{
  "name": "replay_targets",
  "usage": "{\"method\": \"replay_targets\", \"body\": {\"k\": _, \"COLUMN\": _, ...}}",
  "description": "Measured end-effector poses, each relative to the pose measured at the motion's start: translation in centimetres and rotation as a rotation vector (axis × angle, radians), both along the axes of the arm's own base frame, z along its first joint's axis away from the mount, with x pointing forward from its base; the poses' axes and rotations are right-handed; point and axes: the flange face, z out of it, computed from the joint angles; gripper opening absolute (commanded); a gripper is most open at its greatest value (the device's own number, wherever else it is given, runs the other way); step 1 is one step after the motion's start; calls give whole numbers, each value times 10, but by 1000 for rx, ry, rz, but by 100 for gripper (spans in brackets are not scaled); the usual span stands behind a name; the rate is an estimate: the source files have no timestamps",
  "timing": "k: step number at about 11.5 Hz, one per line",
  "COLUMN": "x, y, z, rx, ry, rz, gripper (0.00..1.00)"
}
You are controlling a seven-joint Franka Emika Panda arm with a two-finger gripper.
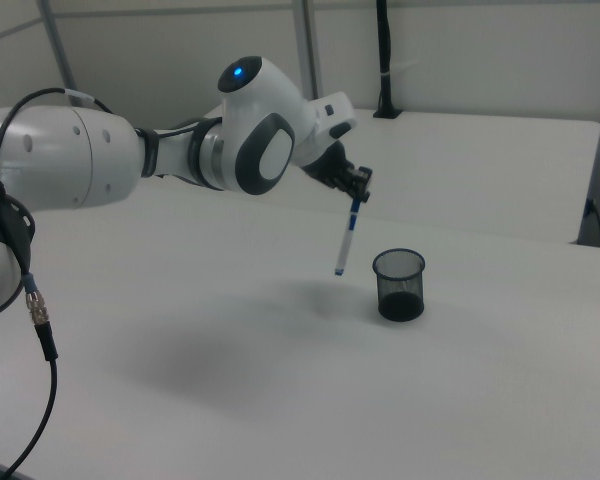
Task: Remove the marker
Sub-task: 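Carry the marker away from the cup, lower it, release on table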
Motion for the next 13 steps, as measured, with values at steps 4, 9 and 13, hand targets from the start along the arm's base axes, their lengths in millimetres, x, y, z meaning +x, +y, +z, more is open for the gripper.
{"method": "replay_targets", "body": {"k": 4, "x": 2, "y": 54, "z": -55, "rx": -14, "ry": 148, "rz": 148, "gripper": 11}}
{"method": "replay_targets", "body": {"k": 9, "x": 9, "y": 106, "z": -93, "rx": -17, "ry": 201, "rz": 230, "gripper": 100}}
{"method": "replay_targets", "body": {"k": 13, "x": -5, "y": 189, "z": -45, "rx": 4, "ry": 298, "rz": 279, "gripper": 100}}
